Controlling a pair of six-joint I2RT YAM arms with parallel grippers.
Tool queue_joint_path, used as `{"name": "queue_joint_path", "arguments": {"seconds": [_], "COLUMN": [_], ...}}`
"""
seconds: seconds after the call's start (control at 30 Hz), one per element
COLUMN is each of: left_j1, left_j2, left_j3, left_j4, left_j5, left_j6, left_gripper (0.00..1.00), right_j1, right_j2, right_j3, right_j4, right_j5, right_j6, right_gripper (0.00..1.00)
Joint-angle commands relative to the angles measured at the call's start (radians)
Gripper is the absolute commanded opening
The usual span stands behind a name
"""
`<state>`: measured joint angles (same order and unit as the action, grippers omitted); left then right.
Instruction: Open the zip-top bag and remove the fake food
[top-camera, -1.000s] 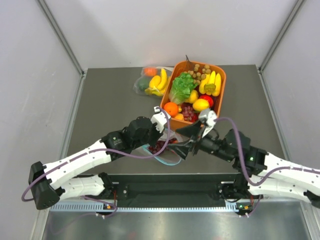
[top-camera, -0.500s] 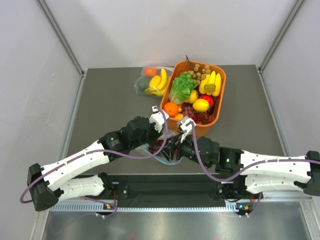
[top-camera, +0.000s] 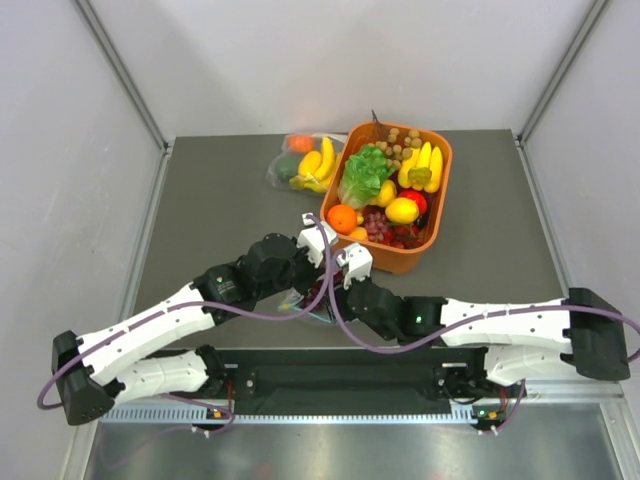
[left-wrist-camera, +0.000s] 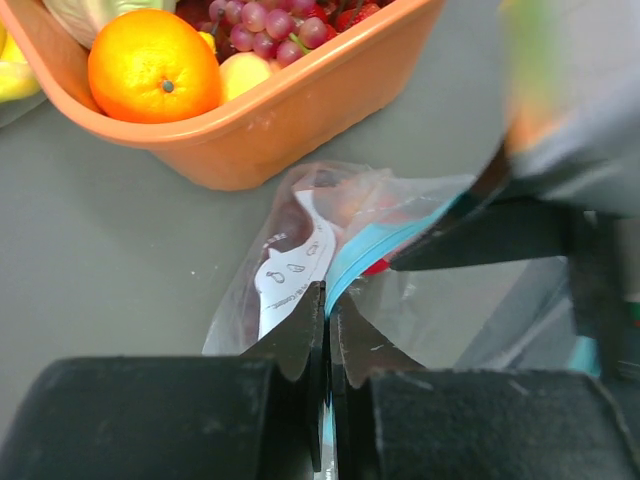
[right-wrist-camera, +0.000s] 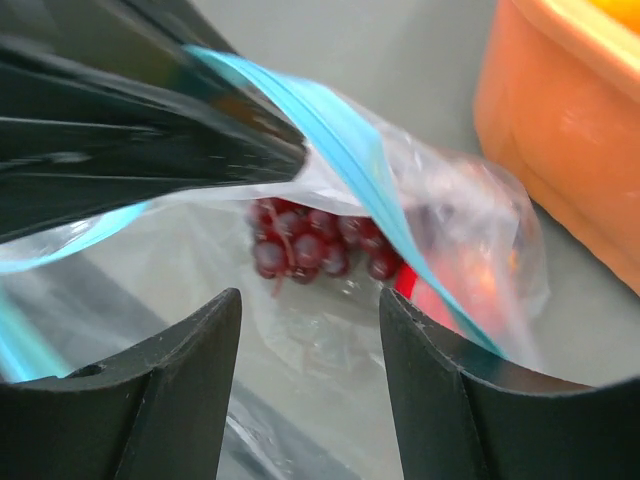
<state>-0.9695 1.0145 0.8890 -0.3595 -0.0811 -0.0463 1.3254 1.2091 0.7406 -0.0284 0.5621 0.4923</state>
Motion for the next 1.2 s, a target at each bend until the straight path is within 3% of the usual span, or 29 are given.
{"name": "queue_joint_path", "arguments": {"seconds": [0.0,0.13,0.3,0.43,0.6,0.77,0.97,1.17], "left_j1": [0.005,0.006,0.005,0.005,0.005,0.006,0.006,0.005], "left_j2": [-0.017,0.001,0.027,0.03,0.022,0.027,0.024,0.019], "left_j3": [0.002,0.007,0.008,0.01,0.007,0.008,0.008,0.008], "left_j4": [0.04,0.033,0.031,0.031,0.037,0.034,0.034,0.036], "left_j5": [0.024,0.035,0.049,0.058,0.061,0.067,0.066,0.067], "left_j6": [0.005,0.003,0.0,-0.004,-0.004,-0.003,-0.001,-0.001], "left_gripper": [0.0,0.0,0.0,0.0,0.0,0.0,0.0,0.0], "right_j1": [-0.018,-0.04,-0.057,-0.143,-0.172,-0.172,-0.155,-0.15], "right_j2": [0.036,0.086,0.092,0.141,0.21,0.228,0.141,0.119], "right_j3": [0.028,0.01,-0.05,-0.101,-0.101,-0.076,-0.069,-0.086], "right_j4": [-0.025,0.011,0.172,0.284,0.335,0.271,0.147,0.068], "right_j5": [0.055,0.039,-0.082,-0.22,-0.26,-0.173,-0.007,0.087], "right_j6": [0.019,-0.004,-0.046,-0.044,-0.064,-0.074,-0.041,-0.001], "right_gripper": [0.57,0.56,0.59,0.6,0.62,0.67,0.73,0.74]}}
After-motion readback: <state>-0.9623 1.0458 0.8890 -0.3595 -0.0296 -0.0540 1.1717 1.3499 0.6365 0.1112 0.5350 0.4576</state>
